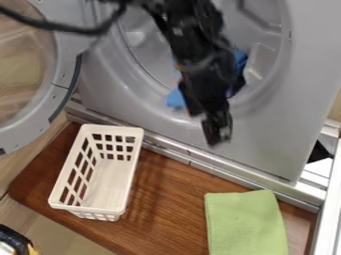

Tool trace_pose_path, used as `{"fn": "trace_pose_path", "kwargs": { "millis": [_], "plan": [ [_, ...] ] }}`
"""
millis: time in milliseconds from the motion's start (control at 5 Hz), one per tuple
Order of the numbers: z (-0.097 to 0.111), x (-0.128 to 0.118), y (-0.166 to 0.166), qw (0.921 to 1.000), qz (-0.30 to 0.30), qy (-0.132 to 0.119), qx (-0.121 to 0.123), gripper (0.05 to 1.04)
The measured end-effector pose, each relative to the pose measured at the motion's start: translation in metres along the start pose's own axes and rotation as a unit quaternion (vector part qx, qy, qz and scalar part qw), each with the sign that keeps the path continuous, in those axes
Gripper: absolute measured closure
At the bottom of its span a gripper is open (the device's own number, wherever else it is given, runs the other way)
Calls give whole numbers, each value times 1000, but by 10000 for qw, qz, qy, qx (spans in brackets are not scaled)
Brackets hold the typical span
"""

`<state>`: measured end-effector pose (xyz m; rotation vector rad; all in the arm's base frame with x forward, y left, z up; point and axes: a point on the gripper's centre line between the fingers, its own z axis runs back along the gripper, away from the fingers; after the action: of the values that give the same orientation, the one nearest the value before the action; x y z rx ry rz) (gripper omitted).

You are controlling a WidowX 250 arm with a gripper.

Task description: Put the blue cloth on top of the green cloth

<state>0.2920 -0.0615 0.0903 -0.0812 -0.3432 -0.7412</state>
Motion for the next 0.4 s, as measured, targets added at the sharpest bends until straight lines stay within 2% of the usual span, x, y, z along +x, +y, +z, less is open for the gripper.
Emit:
{"fn": "trace_pose_path", "kwargs": {
  "millis": [400],
  "plan": [
    [2, 1, 43, 9984, 189, 110, 516, 84]
  ]
}}
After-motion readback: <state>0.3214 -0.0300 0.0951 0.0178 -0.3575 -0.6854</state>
